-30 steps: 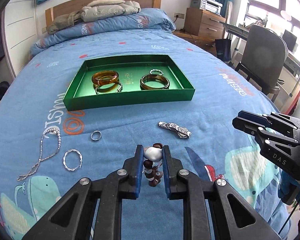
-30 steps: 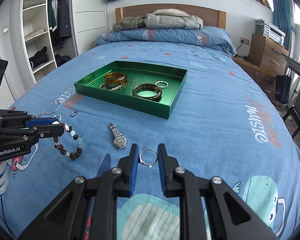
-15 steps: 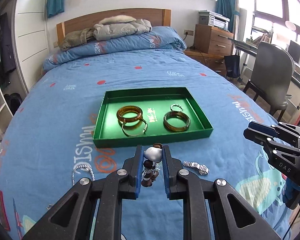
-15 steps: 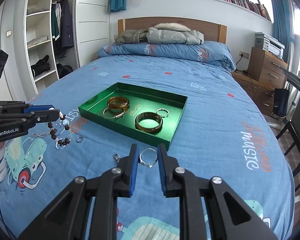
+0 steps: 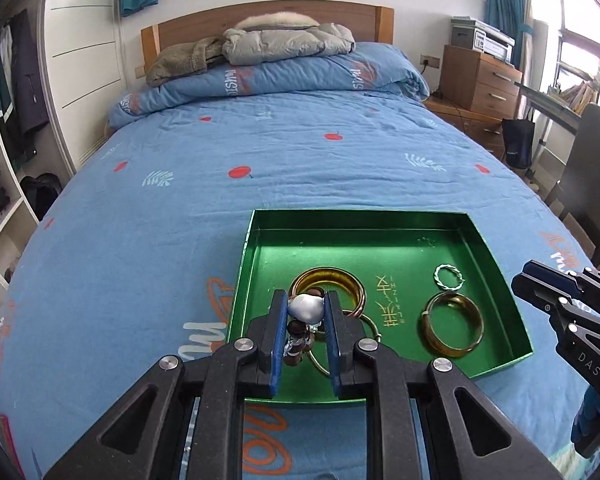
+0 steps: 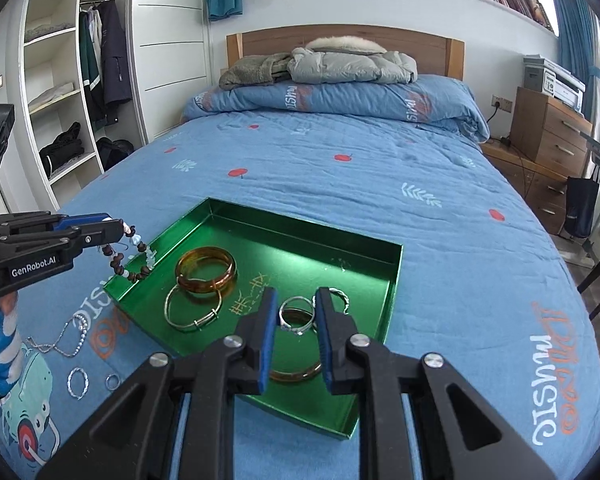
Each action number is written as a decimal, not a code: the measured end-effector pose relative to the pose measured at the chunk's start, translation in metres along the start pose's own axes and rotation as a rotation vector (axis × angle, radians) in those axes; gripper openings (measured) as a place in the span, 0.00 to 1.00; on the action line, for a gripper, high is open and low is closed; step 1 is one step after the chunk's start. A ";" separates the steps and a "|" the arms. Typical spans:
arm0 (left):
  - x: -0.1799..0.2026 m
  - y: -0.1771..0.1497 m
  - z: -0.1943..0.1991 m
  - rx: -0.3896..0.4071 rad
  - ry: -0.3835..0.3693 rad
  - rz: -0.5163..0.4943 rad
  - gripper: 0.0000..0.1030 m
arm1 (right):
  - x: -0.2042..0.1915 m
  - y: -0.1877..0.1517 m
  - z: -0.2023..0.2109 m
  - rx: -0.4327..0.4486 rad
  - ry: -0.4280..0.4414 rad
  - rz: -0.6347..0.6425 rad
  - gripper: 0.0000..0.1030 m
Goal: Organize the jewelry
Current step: 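Carry the beaded bracelet and silver ring into the green tray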
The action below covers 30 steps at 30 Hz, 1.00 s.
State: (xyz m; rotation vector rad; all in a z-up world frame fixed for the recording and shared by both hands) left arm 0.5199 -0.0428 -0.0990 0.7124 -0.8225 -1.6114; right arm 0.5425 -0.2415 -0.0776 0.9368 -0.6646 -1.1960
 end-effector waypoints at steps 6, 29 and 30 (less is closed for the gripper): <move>-0.010 -0.030 -0.040 -0.067 0.042 0.006 0.17 | 0.007 -0.033 -0.051 -0.103 0.002 -0.045 0.17; -0.028 -0.059 -0.060 -0.131 0.026 0.082 0.36 | -0.002 -0.071 -0.081 -0.230 -0.015 0.022 0.22; -0.029 -0.056 -0.057 -0.124 0.020 0.084 0.37 | -0.001 -0.069 -0.079 -0.224 -0.017 0.021 0.23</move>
Point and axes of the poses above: each gripper's, at about its wrist camera, not at the fingertips, and z roughly against the way its jaws point, x to its right, y to its top, the point moved 10 cm from there along -z, roughly the way its jaws point, and after that the axes turned 10 degrees about x, right-handed, at the moved point
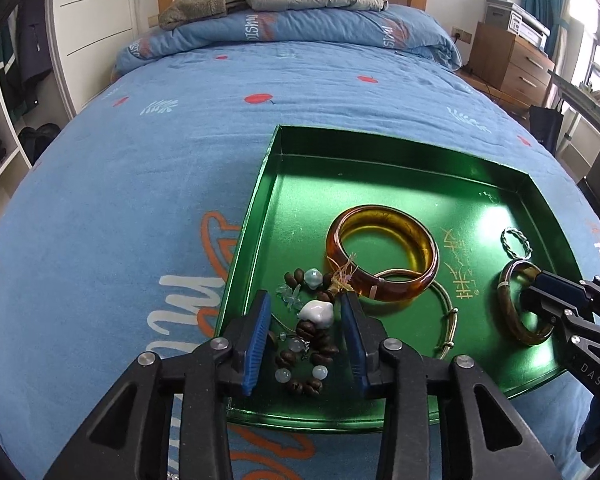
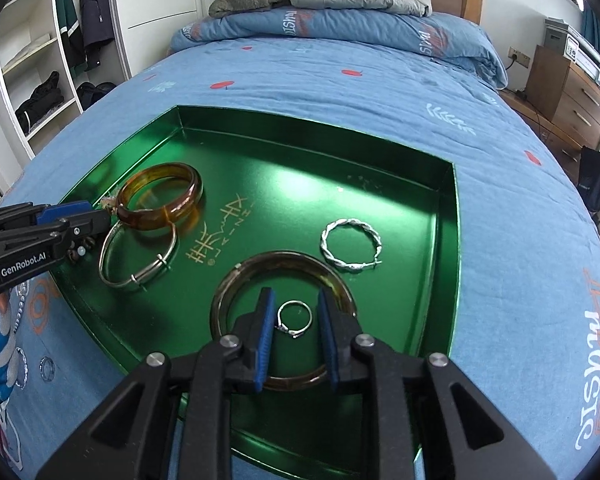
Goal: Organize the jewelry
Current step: 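Carry the beaded bracelet and silver ring into the green tray, then open both tools to drop the beaded bracelet and ring in the tray, then withdraw both tools from the tray toward the silver watch and twisted hoop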
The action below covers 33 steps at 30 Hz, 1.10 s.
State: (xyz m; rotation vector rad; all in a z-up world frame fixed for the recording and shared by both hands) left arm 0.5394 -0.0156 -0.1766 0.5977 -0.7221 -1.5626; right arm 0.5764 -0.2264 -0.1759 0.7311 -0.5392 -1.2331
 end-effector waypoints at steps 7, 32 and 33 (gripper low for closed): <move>0.002 0.018 0.041 0.093 -0.025 -0.007 0.41 | -0.002 0.020 0.031 0.057 -0.030 -0.001 0.36; -0.011 0.029 0.224 0.274 -0.091 -0.021 0.41 | -0.056 0.041 0.232 0.274 -0.078 0.010 0.36; -0.011 0.027 0.229 0.278 -0.093 -0.020 0.41 | -0.057 0.039 0.238 0.279 -0.079 0.011 0.36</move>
Point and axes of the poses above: each gripper's, at about its wrist camera, not at the fingertips, and z roughly against the way its jaws point, x to its right, y to its top, the point moved 10 cm from there along -z, roughly the way its jaws point, and after that the axes turned 10 degrees about x, right-handed, at the moved point
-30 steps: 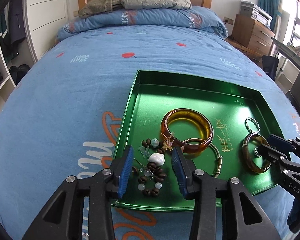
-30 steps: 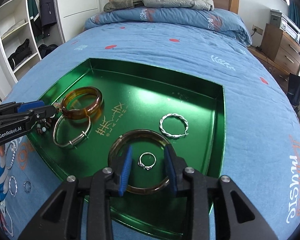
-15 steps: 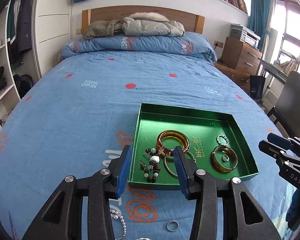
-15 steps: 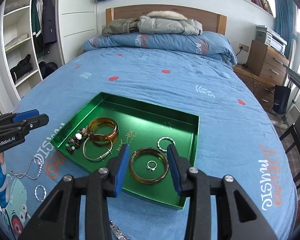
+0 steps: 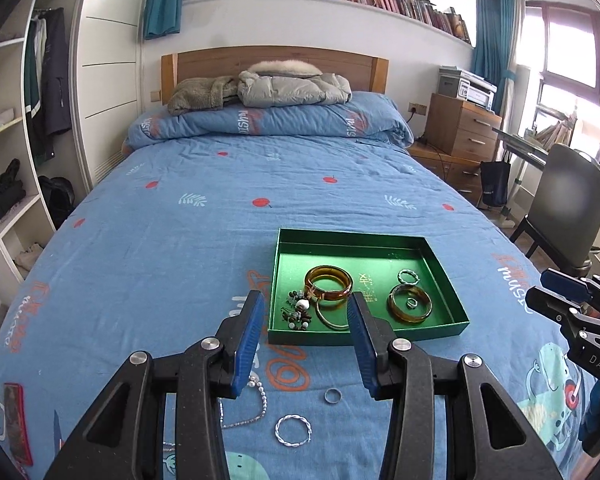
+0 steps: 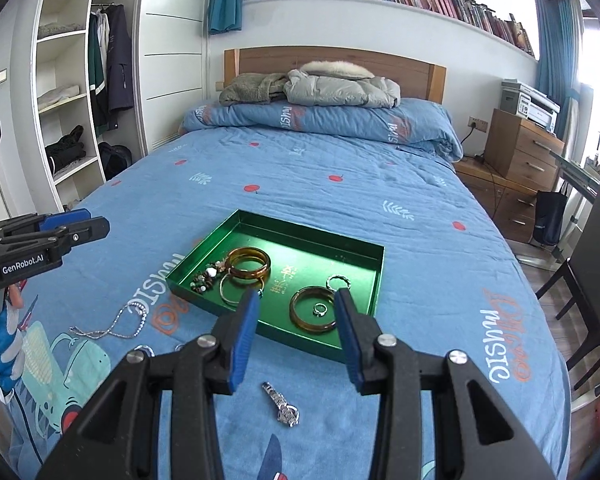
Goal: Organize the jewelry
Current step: 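Withdraw both tools from the tray toward the silver watch and twisted hoop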
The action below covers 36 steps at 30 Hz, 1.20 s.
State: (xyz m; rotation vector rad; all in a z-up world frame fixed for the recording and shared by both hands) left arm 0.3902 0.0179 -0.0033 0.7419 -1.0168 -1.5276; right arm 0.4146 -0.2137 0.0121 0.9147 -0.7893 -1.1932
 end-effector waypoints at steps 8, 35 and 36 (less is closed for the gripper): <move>-0.003 -0.002 0.046 0.026 -0.003 0.013 0.44 | -0.014 0.000 0.054 0.044 0.011 -0.002 0.36; -0.009 -0.029 0.131 0.105 0.011 0.012 0.53 | -0.036 -0.013 0.149 0.131 0.021 -0.023 0.36; -0.009 -0.031 0.134 0.107 0.015 0.008 0.54 | -0.035 -0.014 0.151 0.132 0.016 -0.022 0.36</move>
Point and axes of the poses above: each gripper's, at about its wrist camera, not at the fingertips, and z roughly against the way its jaws point, x to its right, y to its top, the point moved 10 cm from there along -z, roughly the way its jaws point, and after that the axes turned 10 degrees about x, right-handed, at the moved point
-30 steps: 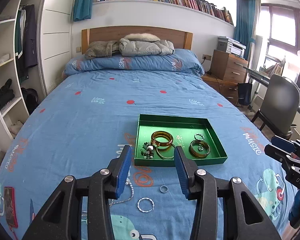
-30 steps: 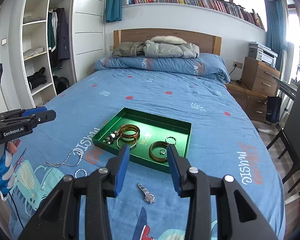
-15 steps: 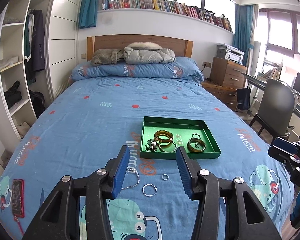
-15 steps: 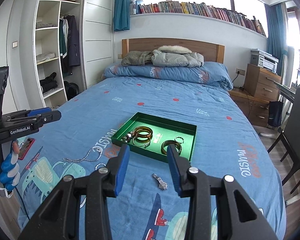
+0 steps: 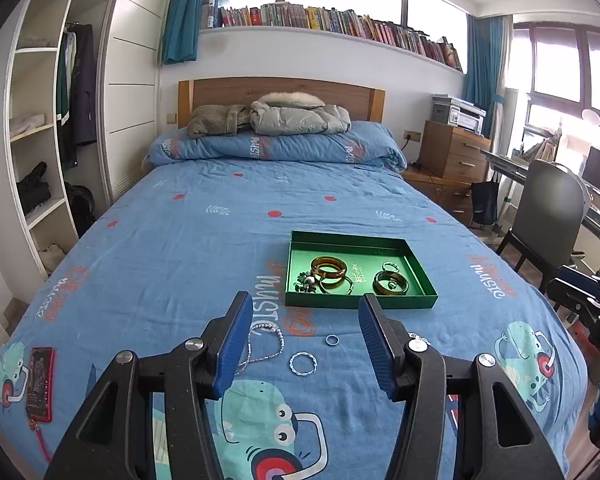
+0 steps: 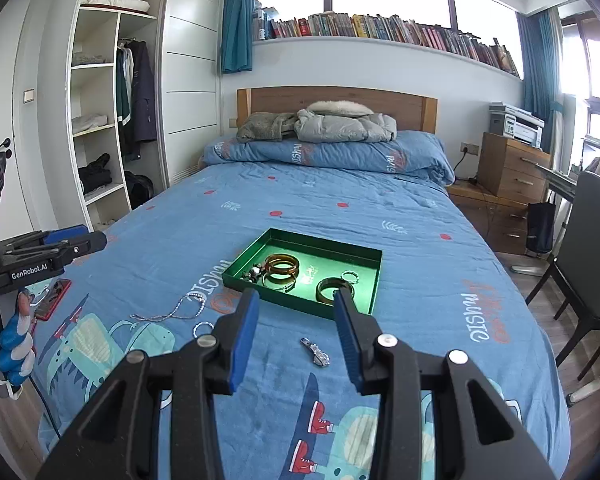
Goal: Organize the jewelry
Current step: 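Withdraw both tools from the tray toward the silver watch and twisted hoop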
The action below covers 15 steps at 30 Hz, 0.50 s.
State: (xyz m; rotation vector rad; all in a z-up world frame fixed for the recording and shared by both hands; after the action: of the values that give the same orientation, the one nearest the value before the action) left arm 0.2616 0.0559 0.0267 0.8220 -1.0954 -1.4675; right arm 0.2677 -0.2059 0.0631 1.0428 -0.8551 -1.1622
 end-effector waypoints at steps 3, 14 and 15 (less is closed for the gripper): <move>0.000 -0.005 0.004 -0.006 -0.004 0.001 0.58 | 0.000 -0.003 0.004 0.000 -0.006 0.005 0.36; -0.001 -0.020 0.028 -0.016 0.018 0.011 0.58 | -0.003 -0.012 0.024 0.019 0.008 0.040 0.44; -0.001 -0.021 0.030 -0.016 0.020 0.014 0.58 | -0.003 -0.012 0.026 0.022 0.009 0.041 0.44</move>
State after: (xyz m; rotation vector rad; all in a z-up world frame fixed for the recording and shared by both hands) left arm 0.2269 0.0627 0.0173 0.8147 -1.0709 -1.4520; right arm 0.2388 -0.2094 0.0594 1.0428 -0.8805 -1.1152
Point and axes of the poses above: each gripper's, at about its wrist camera, not at the fingertips, and z roughly against the way its jaws point, x to its right, y to its top, the point moved 10 cm from there along -z, roughly the way its jaws point, and after that the axes turned 10 degrees about x, right-handed, at the moved point
